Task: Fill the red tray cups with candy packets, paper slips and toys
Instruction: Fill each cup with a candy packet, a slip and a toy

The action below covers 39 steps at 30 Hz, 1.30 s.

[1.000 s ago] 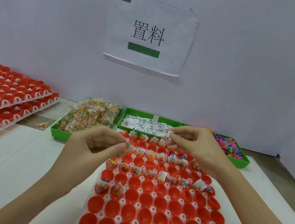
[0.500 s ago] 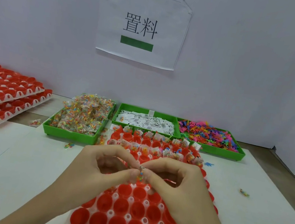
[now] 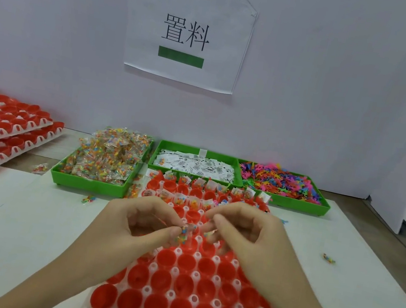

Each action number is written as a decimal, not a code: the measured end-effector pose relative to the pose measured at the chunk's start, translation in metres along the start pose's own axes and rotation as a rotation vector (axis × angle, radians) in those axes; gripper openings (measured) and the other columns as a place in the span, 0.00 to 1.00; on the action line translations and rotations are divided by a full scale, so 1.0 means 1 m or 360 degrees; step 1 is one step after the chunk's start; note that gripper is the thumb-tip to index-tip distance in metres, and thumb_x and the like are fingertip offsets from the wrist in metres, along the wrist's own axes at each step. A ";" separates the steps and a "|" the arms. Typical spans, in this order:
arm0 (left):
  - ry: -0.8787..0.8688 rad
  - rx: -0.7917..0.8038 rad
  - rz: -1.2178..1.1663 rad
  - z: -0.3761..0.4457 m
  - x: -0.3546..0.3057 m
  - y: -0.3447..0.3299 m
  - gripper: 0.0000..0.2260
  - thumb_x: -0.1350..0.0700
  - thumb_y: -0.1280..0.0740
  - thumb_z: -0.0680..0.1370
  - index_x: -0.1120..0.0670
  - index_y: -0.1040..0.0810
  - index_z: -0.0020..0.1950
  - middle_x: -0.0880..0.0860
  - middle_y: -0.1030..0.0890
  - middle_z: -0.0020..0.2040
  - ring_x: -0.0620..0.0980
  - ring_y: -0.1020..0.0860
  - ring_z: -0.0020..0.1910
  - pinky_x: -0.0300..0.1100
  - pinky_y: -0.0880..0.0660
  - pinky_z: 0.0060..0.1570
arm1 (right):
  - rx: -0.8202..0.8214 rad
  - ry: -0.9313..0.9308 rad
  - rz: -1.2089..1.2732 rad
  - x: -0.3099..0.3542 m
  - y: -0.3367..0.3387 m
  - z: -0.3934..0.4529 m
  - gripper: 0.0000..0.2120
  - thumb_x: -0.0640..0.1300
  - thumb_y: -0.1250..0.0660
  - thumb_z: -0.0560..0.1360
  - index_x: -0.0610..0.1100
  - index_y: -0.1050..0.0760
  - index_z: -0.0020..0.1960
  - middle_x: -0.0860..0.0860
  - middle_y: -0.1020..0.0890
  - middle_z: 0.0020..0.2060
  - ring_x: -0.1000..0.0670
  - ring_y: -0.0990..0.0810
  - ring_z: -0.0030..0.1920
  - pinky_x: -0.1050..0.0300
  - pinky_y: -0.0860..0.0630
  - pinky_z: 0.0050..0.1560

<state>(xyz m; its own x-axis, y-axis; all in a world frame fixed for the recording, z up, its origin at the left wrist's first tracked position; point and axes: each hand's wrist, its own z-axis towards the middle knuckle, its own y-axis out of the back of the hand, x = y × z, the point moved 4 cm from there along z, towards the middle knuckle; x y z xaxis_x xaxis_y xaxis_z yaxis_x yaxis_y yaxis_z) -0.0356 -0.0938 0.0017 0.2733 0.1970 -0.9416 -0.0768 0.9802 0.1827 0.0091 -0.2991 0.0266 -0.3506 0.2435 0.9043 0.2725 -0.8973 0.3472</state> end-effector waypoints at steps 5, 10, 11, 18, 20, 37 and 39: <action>0.0012 0.0009 0.0045 0.002 0.003 0.003 0.03 0.58 0.24 0.73 0.50 0.14 0.44 0.55 0.13 0.42 0.52 0.14 0.42 0.45 0.17 0.47 | -0.0209 -0.0083 -0.0414 -0.013 0.043 0.041 0.07 0.39 0.31 0.80 0.48 0.16 0.50 0.54 0.13 0.39 0.55 0.14 0.40 0.61 0.18 0.42; -0.0041 0.0004 0.0041 0.003 0.003 0.004 0.03 0.57 0.24 0.73 0.50 0.15 0.45 0.54 0.13 0.43 0.51 0.14 0.43 0.37 0.19 0.46 | -0.0393 -0.0273 -0.0931 -0.053 0.097 0.106 0.06 0.38 0.32 0.80 0.42 0.16 0.52 0.47 0.13 0.44 0.49 0.15 0.45 0.52 0.20 0.52; -0.0047 -0.0004 0.0045 0.004 0.003 0.005 0.03 0.56 0.24 0.73 0.50 0.15 0.45 0.54 0.13 0.43 0.50 0.14 0.44 0.37 0.19 0.46 | -0.0399 -0.0311 -0.1036 -0.062 0.107 0.117 0.07 0.38 0.32 0.80 0.42 0.15 0.53 0.45 0.13 0.47 0.49 0.17 0.46 0.55 0.22 0.52; -0.0011 -0.0036 0.0011 0.006 0.003 0.007 0.03 0.57 0.24 0.71 0.51 0.14 0.44 0.56 0.13 0.42 0.52 0.14 0.44 0.37 0.18 0.47 | -0.0139 -0.0285 -0.1351 -0.096 0.117 0.166 0.09 0.40 0.32 0.81 0.44 0.15 0.57 0.44 0.14 0.55 0.46 0.17 0.54 0.55 0.23 0.56; -0.0005 -0.0040 0.0008 0.006 0.003 0.007 0.03 0.57 0.24 0.72 0.51 0.14 0.44 0.56 0.13 0.42 0.52 0.14 0.44 0.36 0.19 0.46 | -0.0081 -0.0277 -0.1355 -0.101 0.110 0.178 0.09 0.42 0.30 0.80 0.43 0.15 0.57 0.44 0.14 0.55 0.47 0.16 0.50 0.55 0.22 0.55; -0.0017 -0.0110 0.0003 0.007 -0.003 0.013 0.05 0.60 0.24 0.72 0.51 0.14 0.44 0.55 0.13 0.42 0.50 0.14 0.42 0.33 0.20 0.44 | -0.0150 -0.0418 -0.1491 -0.124 0.111 0.200 0.06 0.37 0.28 0.77 0.38 0.14 0.52 0.43 0.13 0.51 0.47 0.17 0.49 0.55 0.23 0.51; -0.0019 -0.0102 0.0021 0.007 -0.002 0.012 0.06 0.62 0.24 0.72 0.51 0.14 0.44 0.55 0.13 0.41 0.50 0.14 0.42 0.33 0.20 0.44 | -0.0170 -0.0409 -0.1607 -0.124 0.111 0.200 0.08 0.32 0.30 0.77 0.37 0.15 0.53 0.42 0.14 0.53 0.44 0.16 0.54 0.51 0.20 0.58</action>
<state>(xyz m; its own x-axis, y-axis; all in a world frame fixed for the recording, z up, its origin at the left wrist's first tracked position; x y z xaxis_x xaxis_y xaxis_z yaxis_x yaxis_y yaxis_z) -0.0304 -0.0820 0.0081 0.2830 0.2103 -0.9358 -0.1418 0.9741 0.1761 0.2618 -0.3553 0.0028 -0.1668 0.9573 0.2362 -0.1258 -0.2583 0.9578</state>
